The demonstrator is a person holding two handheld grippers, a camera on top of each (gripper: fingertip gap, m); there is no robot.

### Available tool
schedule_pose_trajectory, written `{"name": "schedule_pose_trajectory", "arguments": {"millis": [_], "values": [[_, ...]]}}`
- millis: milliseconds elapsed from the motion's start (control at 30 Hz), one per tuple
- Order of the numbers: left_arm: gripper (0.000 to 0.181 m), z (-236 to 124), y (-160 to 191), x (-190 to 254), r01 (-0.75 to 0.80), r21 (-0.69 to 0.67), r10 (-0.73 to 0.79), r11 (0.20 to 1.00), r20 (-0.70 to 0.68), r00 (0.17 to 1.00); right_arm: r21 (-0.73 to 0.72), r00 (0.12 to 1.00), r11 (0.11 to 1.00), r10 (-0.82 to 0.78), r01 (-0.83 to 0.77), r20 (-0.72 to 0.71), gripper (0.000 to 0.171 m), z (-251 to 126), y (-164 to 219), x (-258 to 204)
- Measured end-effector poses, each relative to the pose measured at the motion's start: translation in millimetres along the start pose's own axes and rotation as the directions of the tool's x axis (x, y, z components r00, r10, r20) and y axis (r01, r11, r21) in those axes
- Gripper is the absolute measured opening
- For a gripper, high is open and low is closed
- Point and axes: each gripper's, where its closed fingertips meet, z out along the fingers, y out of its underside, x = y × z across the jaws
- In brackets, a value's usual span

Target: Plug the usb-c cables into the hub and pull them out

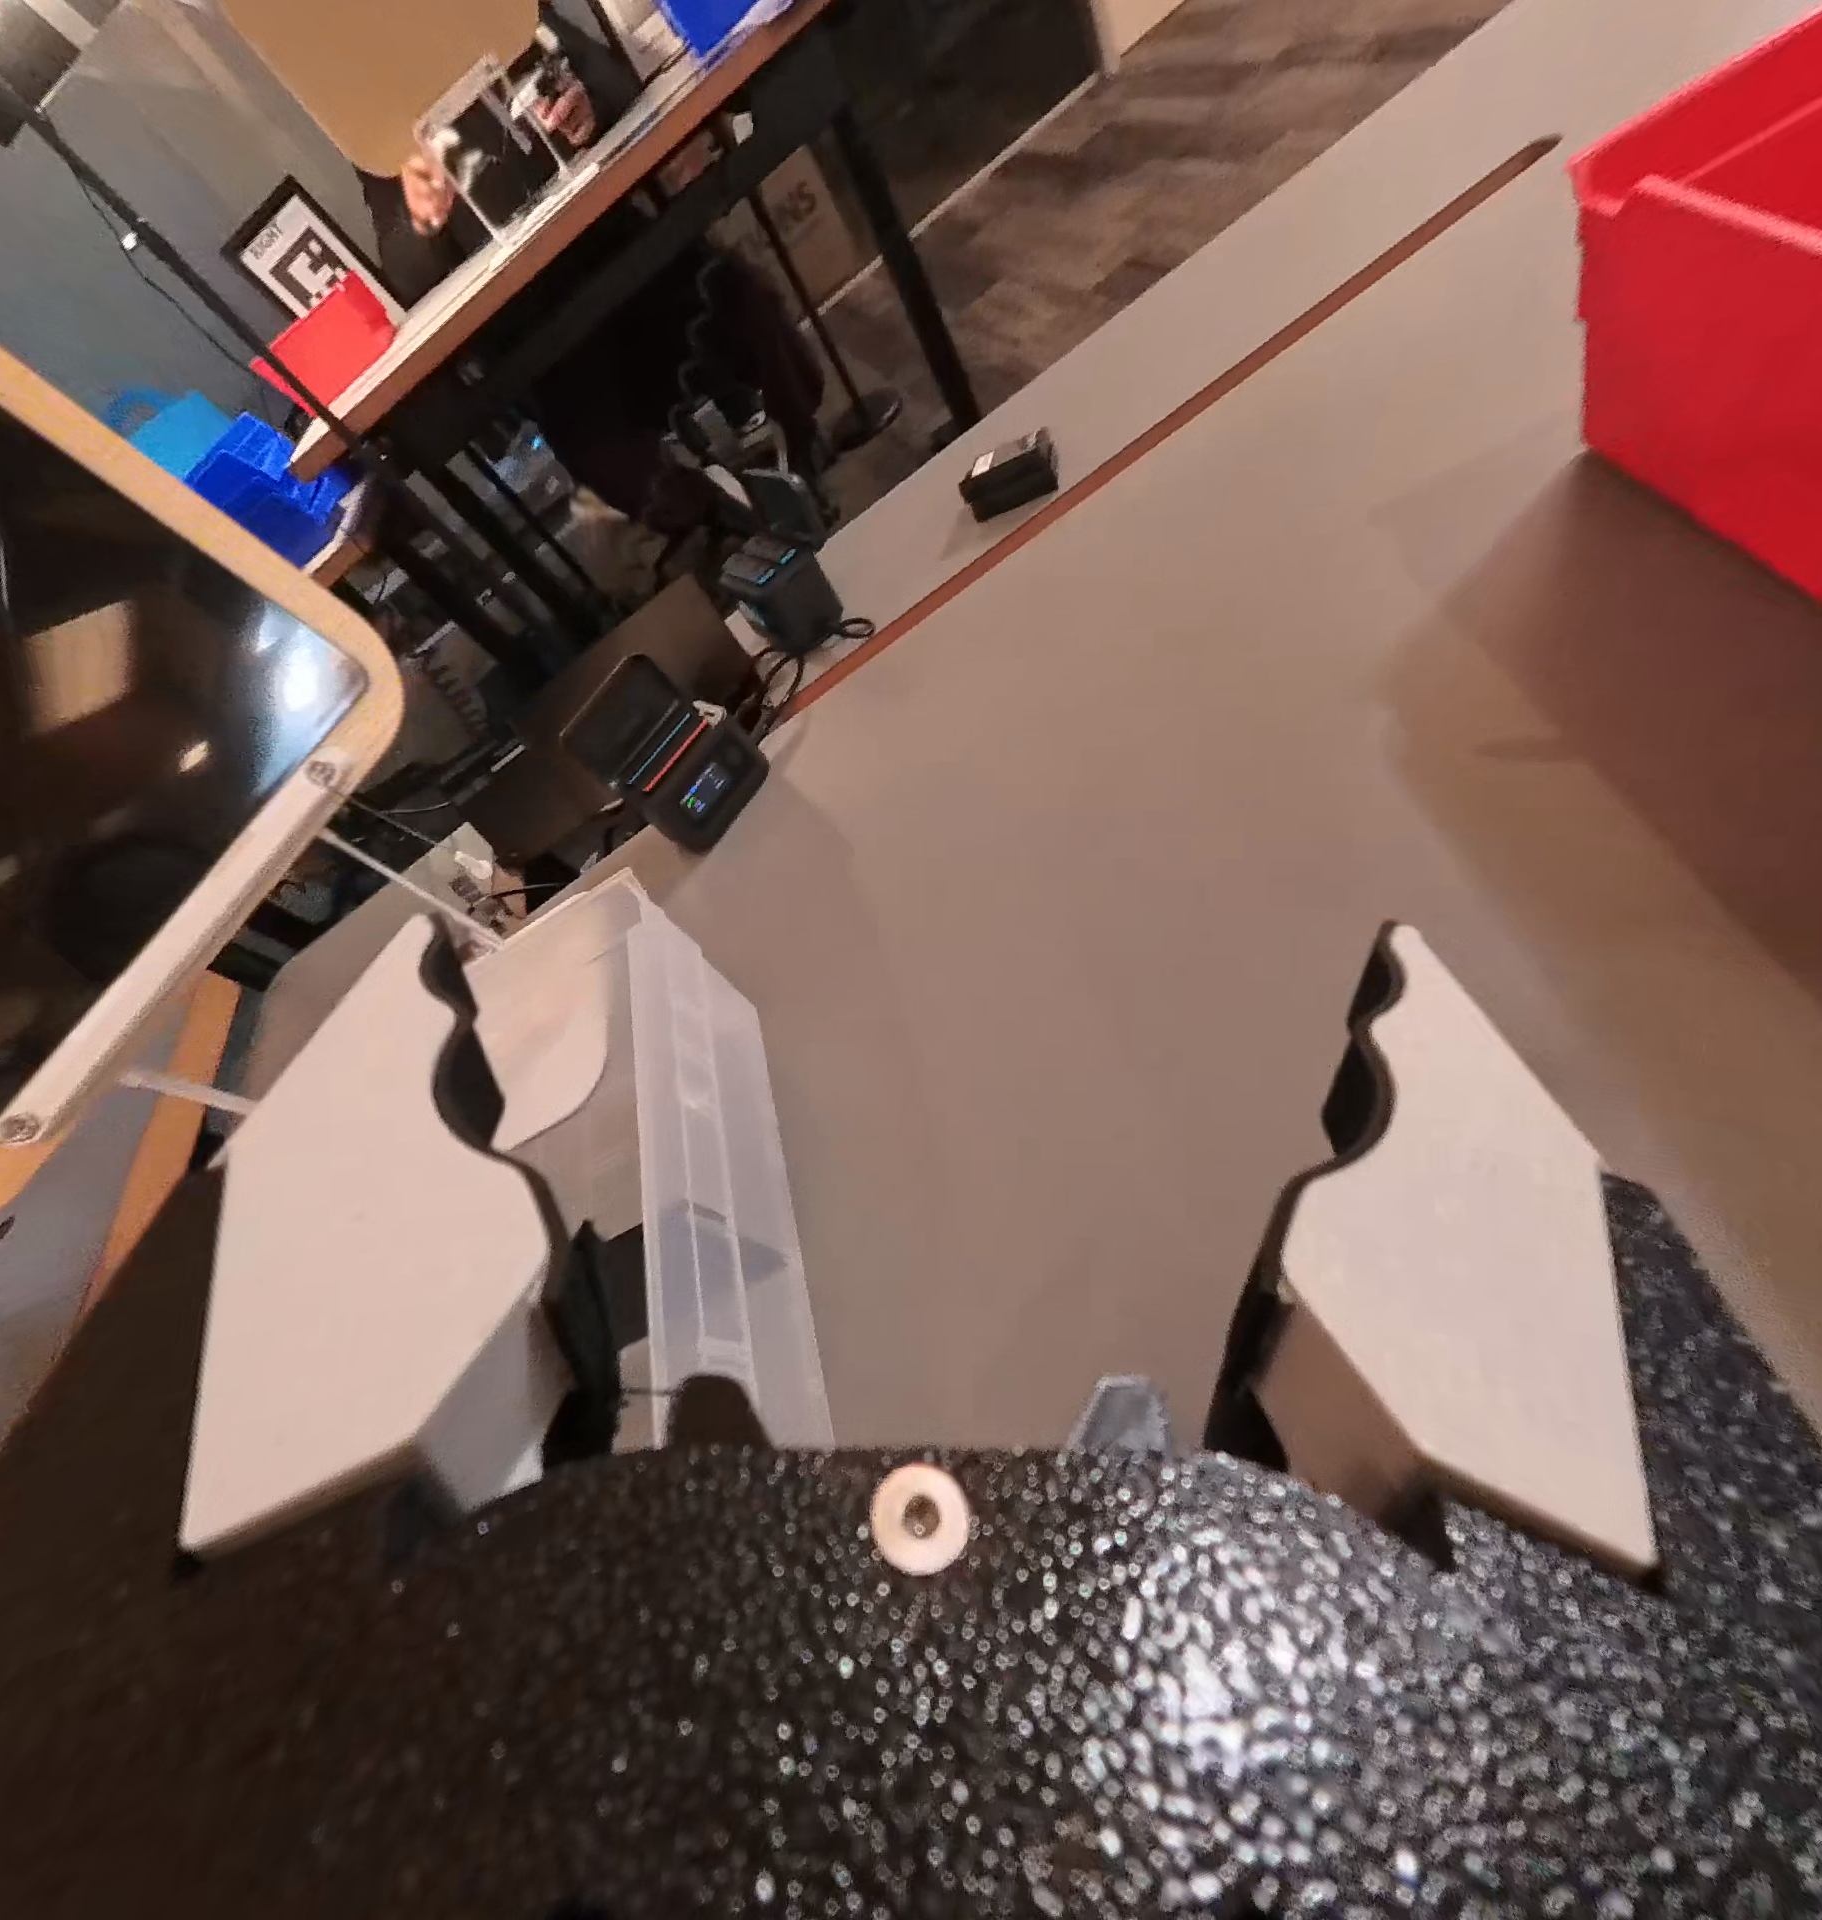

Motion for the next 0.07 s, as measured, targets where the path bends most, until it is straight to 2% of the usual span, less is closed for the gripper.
{"name": "schedule_pose_trajectory", "arguments": {"millis": [67], "values": [[0.159, 5.5, 3.7, 3.3, -0.013, -0.026, 0.013, 1.000, 0.014, 1.000, -0.054, 1.000, 0.999, -0.006, 0.006, 0.009, 0.152, 6.8, 9.6, -4.9]]}}
